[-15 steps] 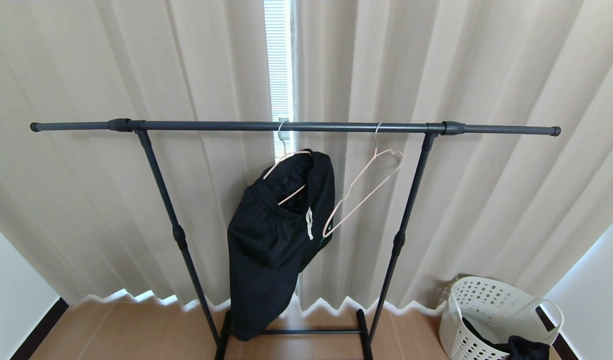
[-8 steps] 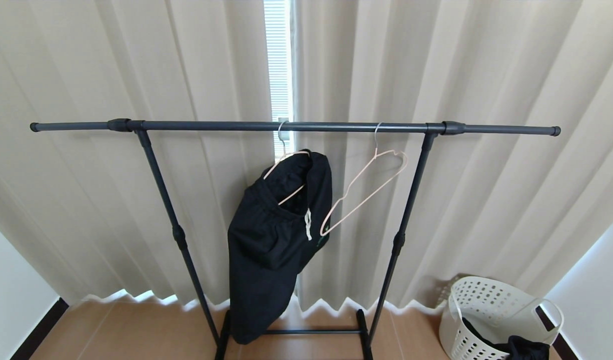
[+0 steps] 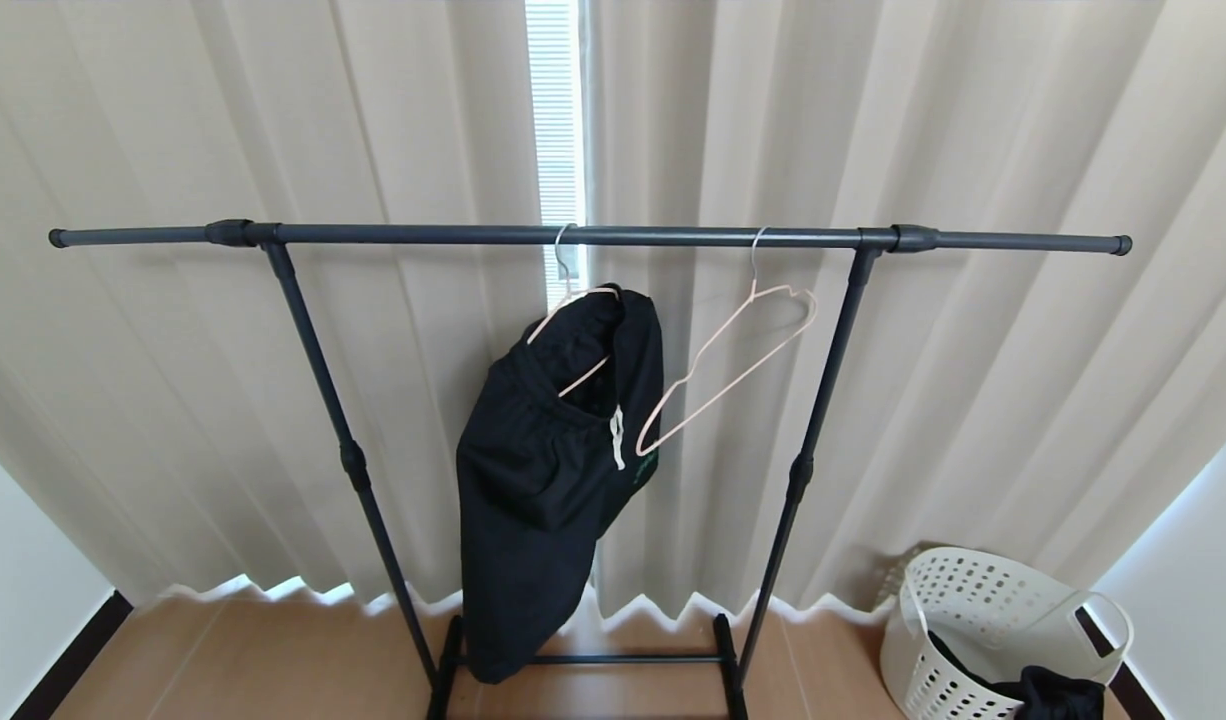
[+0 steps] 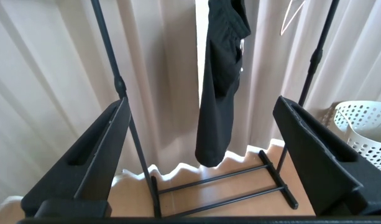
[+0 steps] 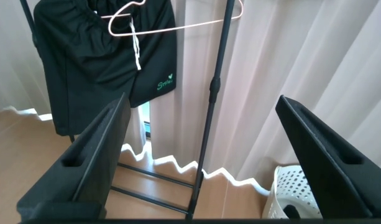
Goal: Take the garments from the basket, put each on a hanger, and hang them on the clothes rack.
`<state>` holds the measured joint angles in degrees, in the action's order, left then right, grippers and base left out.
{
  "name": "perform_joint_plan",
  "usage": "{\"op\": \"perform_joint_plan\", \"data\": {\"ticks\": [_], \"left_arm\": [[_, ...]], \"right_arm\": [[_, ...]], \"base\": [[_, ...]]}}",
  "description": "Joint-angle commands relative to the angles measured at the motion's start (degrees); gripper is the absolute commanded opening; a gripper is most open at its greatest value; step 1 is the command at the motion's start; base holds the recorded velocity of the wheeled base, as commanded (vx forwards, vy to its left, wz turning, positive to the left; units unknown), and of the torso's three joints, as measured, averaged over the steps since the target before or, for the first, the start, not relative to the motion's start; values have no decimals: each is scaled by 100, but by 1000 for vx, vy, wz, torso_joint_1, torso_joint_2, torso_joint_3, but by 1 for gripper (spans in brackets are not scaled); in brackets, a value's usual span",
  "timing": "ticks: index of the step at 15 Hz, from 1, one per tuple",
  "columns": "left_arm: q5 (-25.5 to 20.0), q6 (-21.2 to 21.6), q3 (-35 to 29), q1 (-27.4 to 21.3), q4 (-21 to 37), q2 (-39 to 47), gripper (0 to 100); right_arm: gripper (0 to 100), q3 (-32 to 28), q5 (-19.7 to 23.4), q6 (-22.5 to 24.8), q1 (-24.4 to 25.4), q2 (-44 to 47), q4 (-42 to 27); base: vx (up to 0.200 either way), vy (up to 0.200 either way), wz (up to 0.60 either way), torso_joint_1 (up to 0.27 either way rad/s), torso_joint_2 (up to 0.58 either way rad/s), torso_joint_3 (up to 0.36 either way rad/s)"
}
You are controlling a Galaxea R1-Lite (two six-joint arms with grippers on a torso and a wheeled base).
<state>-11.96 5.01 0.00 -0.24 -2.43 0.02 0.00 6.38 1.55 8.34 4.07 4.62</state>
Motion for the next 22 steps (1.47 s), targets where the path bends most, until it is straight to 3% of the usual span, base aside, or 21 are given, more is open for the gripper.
{"op": "perform_joint_plan", "data": {"ticks": [1,10,22], "left_arm": [[1,0,0,-2,-4,-2,100],[1,0,0,-2,-4,-2,100],[1,0,0,-2,-4,-2,100]], "right_arm": [[100,0,4,3,1,6,13],[100,0,4,3,19,6,13],[100,0,4,3,36,6,4]], "base": [[0,0,0,-139,344,193],[0,0,0,-157,378,213],[0,0,0,-208,529,321]]}}
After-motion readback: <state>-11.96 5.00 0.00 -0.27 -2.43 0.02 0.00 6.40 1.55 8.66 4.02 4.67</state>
